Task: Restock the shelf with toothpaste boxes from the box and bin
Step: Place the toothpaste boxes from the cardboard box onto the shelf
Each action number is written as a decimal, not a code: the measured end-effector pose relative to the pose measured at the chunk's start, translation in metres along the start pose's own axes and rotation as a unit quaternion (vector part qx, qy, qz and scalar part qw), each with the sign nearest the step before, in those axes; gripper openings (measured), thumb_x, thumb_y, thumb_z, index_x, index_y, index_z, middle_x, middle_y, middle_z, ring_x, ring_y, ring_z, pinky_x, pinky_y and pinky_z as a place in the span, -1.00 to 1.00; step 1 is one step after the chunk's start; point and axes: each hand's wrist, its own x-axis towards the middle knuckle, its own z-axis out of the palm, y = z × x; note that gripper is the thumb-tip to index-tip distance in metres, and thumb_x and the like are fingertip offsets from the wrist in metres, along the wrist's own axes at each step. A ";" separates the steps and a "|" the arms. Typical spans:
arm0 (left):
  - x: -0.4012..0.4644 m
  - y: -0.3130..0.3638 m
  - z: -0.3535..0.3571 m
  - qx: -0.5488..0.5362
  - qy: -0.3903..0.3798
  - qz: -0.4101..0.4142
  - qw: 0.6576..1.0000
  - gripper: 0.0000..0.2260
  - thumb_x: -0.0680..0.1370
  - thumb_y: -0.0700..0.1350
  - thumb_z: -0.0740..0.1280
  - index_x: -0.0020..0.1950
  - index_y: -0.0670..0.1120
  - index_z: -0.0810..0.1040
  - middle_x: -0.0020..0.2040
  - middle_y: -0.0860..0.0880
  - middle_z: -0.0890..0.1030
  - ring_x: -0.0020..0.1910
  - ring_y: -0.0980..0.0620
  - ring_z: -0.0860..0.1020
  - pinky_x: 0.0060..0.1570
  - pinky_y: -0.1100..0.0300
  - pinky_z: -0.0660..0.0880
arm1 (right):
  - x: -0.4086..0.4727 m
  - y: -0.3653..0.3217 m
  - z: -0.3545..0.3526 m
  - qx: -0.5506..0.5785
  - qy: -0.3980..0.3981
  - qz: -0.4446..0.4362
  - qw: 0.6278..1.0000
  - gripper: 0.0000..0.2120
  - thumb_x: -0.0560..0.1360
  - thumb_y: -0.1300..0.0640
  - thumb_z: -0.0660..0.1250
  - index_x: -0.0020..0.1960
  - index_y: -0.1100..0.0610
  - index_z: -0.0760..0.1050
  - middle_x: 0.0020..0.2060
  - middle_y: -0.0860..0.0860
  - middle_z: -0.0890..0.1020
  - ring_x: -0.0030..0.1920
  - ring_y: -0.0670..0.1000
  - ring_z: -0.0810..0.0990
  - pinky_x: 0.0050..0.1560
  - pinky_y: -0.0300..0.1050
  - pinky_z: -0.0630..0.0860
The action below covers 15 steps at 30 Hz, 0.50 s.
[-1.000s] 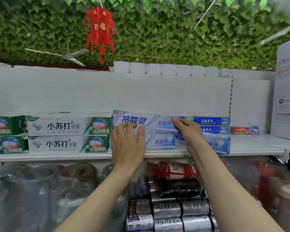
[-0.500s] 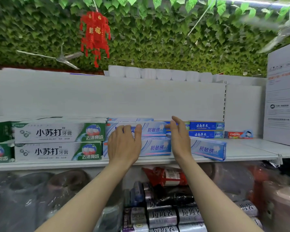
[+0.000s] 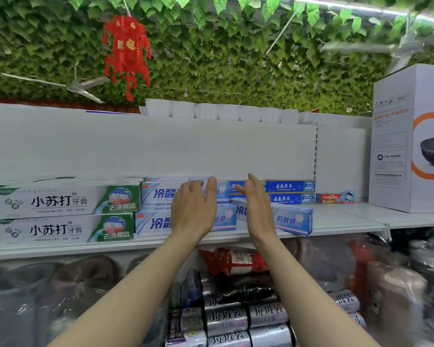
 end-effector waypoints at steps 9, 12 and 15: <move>-0.031 0.043 0.042 -0.109 -0.035 0.029 0.993 -0.51 0.58 0.28 -0.09 0.00 -0.05 0.43 0.12 -0.06 0.52 0.19 -0.08 0.43 0.27 -0.02 0.33 | -0.019 0.026 -0.084 -0.173 0.250 -0.002 0.953 -0.52 0.53 -0.01 0.43 0.42 0.00 0.47 0.38 0.02 0.50 0.42 0.07 0.29 0.35 -0.09 0.26; -0.036 0.045 0.051 -0.122 -0.042 0.023 0.991 -0.51 0.58 0.31 -0.10 -0.02 -0.02 0.43 0.08 -0.03 0.53 0.15 -0.05 0.43 0.26 -0.04 0.35 | -0.020 0.039 -0.098 -0.172 0.197 0.052 0.964 -0.53 0.51 0.09 0.45 0.40 -0.01 0.50 0.34 0.00 0.55 0.39 0.10 0.43 0.36 -0.05 0.35; -0.040 0.045 0.056 -0.123 -0.050 0.023 0.991 -0.53 0.63 0.26 -0.05 0.06 -0.03 0.50 0.08 0.00 0.52 0.14 -0.01 0.42 0.26 0.03 0.34 | -0.021 0.039 -0.103 -0.170 0.191 0.066 0.965 -0.64 0.51 0.12 0.47 0.29 -0.06 0.57 0.20 -0.02 0.64 0.21 0.06 0.57 0.15 -0.13 0.43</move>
